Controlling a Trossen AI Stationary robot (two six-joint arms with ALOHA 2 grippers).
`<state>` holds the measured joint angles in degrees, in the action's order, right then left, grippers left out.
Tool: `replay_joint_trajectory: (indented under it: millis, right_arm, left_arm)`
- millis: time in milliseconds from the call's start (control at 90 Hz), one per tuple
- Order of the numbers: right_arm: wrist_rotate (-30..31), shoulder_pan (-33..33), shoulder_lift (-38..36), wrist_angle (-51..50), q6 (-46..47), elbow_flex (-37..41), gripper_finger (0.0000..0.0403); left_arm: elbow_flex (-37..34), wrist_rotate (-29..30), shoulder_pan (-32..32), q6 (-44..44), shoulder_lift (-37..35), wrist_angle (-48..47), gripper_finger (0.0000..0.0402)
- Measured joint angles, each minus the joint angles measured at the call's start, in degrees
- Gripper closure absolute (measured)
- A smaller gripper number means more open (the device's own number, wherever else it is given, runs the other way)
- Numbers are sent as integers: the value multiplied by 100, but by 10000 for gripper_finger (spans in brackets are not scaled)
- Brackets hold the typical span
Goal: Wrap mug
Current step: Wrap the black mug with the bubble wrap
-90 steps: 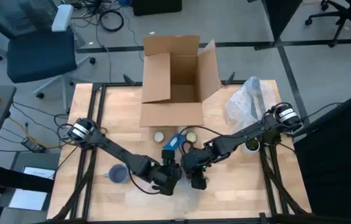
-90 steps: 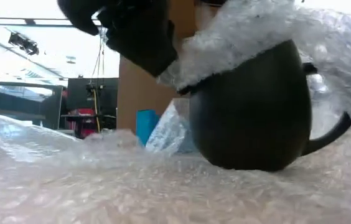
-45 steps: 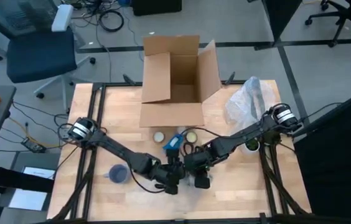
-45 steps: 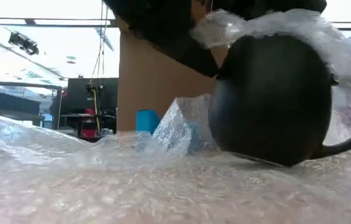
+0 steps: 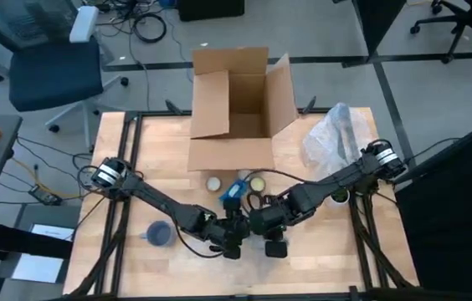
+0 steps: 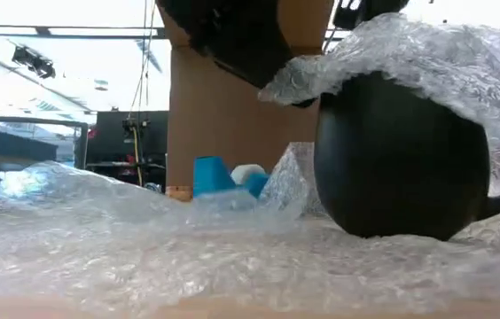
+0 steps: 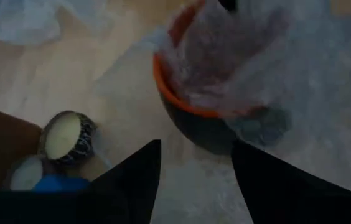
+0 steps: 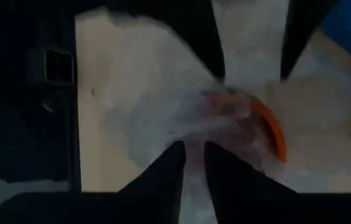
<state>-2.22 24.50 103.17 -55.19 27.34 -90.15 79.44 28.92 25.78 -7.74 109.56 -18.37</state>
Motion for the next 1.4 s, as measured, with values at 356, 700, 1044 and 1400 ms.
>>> replay_joint_trajectory:
  millis: [356,700,1044,1400]
  right_arm:
    - [-131,-92,836,287,-574,222,401]
    - [-36,-154,803,285,-647,253,403]
    - [109,-22,-507,463,-401,243,403]
    - [-381,-12,320,818,-847,245,403]
  left_arm:
    - [475,-203,303,-455,-44,-2299,220]
    - [378,-557,1248,-2157,-37,-3923,220]
    - [286,-255,1329,-2419,-35,-3246,220]
    - [280,-180,1331,-2390,-35,-2868,220]
